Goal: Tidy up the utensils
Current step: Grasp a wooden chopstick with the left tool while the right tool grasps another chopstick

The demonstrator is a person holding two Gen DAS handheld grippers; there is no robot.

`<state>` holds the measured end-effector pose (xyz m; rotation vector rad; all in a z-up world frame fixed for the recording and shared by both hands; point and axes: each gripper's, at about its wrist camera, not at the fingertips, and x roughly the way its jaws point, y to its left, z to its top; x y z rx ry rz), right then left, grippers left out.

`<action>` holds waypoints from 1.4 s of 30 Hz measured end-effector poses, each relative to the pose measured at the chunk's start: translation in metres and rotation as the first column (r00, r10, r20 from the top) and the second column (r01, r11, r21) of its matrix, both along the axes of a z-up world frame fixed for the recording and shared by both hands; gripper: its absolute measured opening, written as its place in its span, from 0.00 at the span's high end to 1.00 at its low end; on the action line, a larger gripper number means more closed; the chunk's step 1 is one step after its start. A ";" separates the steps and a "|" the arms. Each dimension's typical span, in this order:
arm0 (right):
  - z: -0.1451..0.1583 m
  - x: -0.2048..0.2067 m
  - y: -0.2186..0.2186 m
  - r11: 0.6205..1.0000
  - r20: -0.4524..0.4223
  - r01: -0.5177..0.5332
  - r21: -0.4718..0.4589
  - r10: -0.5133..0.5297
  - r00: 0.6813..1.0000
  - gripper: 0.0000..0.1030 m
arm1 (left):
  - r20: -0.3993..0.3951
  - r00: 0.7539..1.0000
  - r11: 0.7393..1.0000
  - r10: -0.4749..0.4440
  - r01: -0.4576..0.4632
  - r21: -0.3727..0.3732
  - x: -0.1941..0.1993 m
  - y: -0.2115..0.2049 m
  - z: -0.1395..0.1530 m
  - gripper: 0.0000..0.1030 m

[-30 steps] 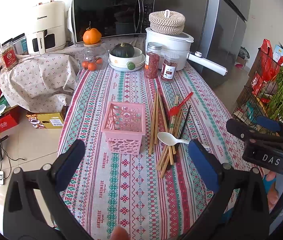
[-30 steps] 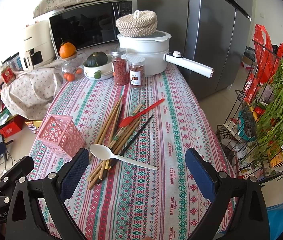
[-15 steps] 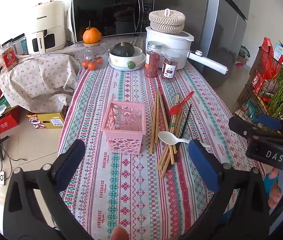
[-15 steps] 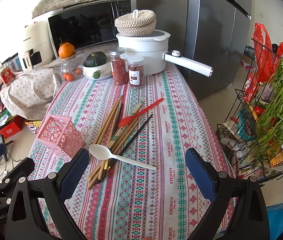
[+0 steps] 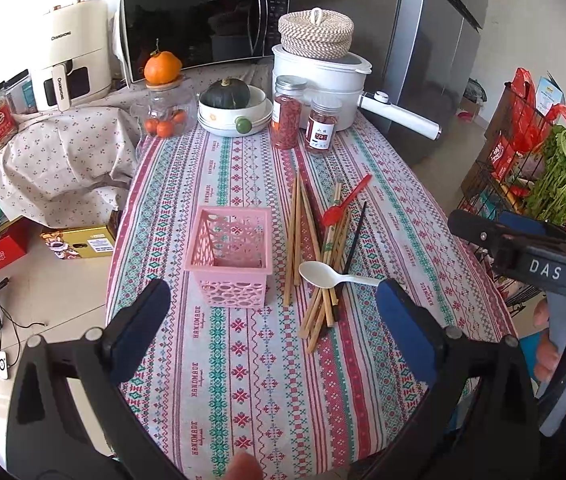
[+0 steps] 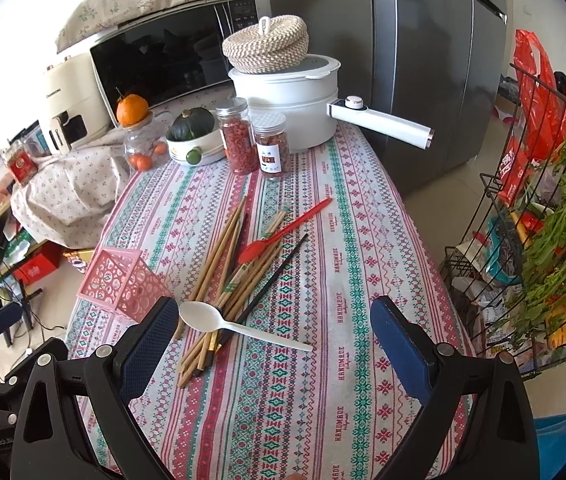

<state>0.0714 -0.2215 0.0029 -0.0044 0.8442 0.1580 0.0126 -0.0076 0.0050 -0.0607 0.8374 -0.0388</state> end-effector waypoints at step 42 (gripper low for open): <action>-0.074 0.106 -0.077 0.976 -0.324 0.199 0.094 -0.159 0.933 0.21 | -0.604 0.795 0.995 0.049 0.014 0.099 0.247 -0.058 -0.156 0.92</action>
